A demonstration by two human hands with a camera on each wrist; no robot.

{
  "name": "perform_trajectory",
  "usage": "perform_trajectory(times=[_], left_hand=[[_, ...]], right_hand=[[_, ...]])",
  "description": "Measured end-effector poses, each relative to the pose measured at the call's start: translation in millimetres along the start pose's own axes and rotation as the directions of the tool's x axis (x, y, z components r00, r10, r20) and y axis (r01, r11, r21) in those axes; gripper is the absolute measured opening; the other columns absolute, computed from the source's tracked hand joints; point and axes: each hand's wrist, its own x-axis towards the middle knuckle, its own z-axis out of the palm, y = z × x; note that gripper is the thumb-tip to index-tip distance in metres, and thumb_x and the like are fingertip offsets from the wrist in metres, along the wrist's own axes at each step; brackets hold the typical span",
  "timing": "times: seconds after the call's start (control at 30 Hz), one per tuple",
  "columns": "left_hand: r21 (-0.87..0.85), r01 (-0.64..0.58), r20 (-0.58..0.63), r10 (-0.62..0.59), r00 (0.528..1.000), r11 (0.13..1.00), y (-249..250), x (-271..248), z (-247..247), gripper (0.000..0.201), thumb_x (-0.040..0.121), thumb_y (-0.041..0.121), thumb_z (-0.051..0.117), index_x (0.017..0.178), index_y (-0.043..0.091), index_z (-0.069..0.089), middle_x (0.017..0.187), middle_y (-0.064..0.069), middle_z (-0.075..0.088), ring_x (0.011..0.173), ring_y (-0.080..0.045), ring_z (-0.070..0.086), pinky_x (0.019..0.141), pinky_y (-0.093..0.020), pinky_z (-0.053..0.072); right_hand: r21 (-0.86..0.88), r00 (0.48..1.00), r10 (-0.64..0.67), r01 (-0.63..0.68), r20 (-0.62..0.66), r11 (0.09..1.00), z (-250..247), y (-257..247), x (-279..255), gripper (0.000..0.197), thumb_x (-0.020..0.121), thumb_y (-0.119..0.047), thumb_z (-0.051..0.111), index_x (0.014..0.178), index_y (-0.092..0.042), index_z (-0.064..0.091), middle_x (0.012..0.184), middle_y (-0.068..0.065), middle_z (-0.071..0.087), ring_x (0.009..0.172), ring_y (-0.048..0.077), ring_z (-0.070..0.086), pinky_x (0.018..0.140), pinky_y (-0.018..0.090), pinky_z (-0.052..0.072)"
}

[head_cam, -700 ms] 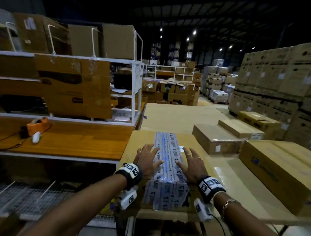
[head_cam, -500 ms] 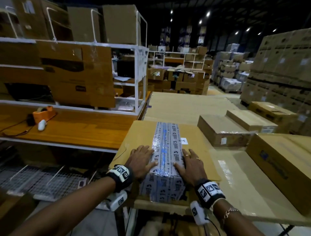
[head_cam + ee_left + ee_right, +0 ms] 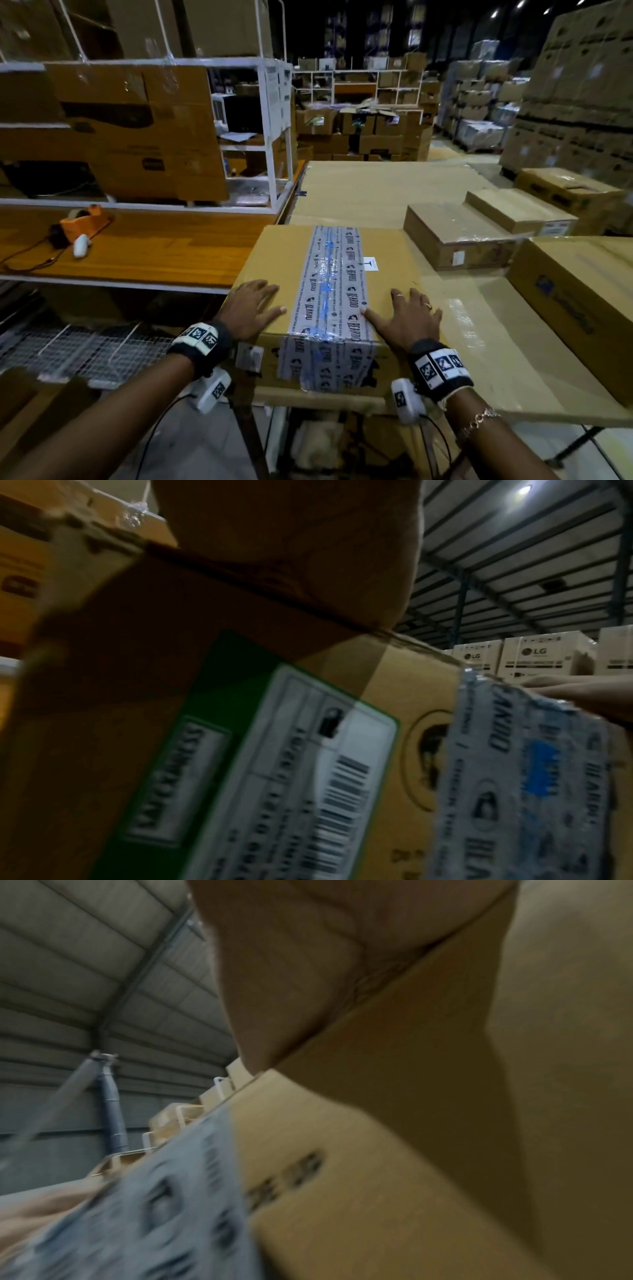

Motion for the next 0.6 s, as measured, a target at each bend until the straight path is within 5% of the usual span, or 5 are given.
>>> perform_trajectory(times=[0.1, 0.23, 0.47, 0.6], left_hand=[[0.1, 0.126, -0.027, -0.124, 0.992, 0.987, -7.8, 0.5, -4.9, 0.098, 0.074, 0.095, 0.017, 0.147, 0.036, 0.045, 0.153, -0.007, 0.041, 0.141, -0.028, 0.036, 0.112, -0.055, 0.028], [-0.041, 0.309, 0.054, -0.306, 0.95, 0.95, -12.0, -5.5, -6.1, 0.103, 0.064, 0.103, 0.032, 0.152, 0.05, 0.024, 0.158, -0.01, 0.026, 0.135, -0.045, 0.041, 0.102, -0.06, 0.042], [-0.011, 0.314, 0.074, -0.313, 0.947, 0.949, -10.2, -9.2, -1.7, 0.12, 0.054, 0.109, 0.027, 0.154, 0.046, 0.011, 0.146, -0.021, 0.032, 0.109, -0.044, 0.058, 0.084, -0.044, 0.055], [-0.071, 0.323, 0.088, -0.316, 0.945, 0.944, -14.1, -14.5, -6.0, 0.127, 0.045, 0.11, 0.037, 0.153, 0.047, 0.01, 0.14, -0.018, 0.036, 0.107, -0.044, 0.058, 0.088, -0.049, 0.055]], right_hand=[[0.069, 0.994, 0.105, -0.108, 0.044, 0.992, -4.8, 5.9, 0.6, 0.127, 0.049, -0.108, 0.021, 0.151, -0.033, 0.028, 0.155, 0.017, 0.03, 0.136, 0.043, 0.039, 0.106, 0.061, 0.036], [0.102, 0.982, 0.167, -0.175, 0.088, 0.979, -12.0, 3.9, -1.8, 0.137, 0.04, -0.111, 0.025, 0.154, -0.034, 0.018, 0.143, 0.021, 0.041, 0.123, 0.044, 0.05, 0.095, 0.053, 0.047], [0.094, 0.993, 0.112, -0.116, 0.041, 0.989, -20.6, -6.4, -7.2, 0.138, 0.044, -0.11, 0.03, 0.155, -0.029, 0.02, 0.142, 0.025, 0.04, 0.126, 0.046, 0.047, 0.103, 0.055, 0.043], [0.103, 0.997, 0.068, -0.065, -0.031, 0.993, -29.9, -13.7, -7.5, 0.138, 0.045, -0.11, 0.03, 0.157, -0.03, 0.018, 0.141, 0.027, 0.042, 0.124, 0.047, 0.048, 0.104, 0.055, 0.042]])
